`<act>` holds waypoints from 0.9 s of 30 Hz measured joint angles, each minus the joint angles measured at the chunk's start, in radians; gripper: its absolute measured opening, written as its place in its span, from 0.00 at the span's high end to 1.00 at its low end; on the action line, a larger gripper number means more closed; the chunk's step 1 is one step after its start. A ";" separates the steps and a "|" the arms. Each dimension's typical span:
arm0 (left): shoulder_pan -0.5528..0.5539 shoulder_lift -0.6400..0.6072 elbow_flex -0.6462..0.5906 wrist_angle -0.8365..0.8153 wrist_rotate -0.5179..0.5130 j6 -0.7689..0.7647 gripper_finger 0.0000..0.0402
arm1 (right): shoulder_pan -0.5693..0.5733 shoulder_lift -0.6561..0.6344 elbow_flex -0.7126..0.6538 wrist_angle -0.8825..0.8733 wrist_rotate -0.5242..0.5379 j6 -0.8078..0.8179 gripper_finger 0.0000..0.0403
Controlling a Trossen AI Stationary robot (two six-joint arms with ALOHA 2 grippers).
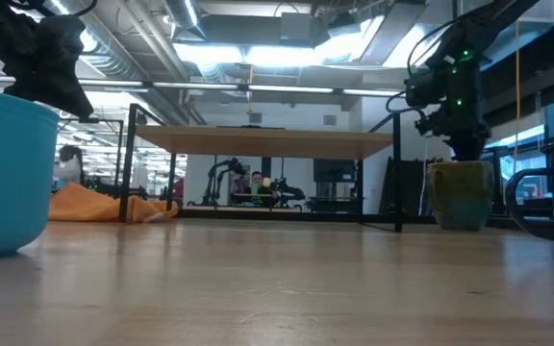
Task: Stack small to large cups/mugs on shelf
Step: Put the brown mug on the shelf
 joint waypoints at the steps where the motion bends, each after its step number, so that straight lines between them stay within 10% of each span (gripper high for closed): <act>1: 0.000 0.000 0.000 0.000 0.000 0.000 0.89 | 0.000 0.000 0.000 0.012 0.005 -0.026 0.88; 14: 0.000 0.000 0.000 0.000 0.010 0.000 0.89 | 0.000 0.001 0.000 0.071 0.003 -0.063 0.85; 27: 0.000 0.000 0.000 0.000 0.016 0.000 0.89 | 0.039 0.002 0.084 0.039 -0.016 0.052 0.53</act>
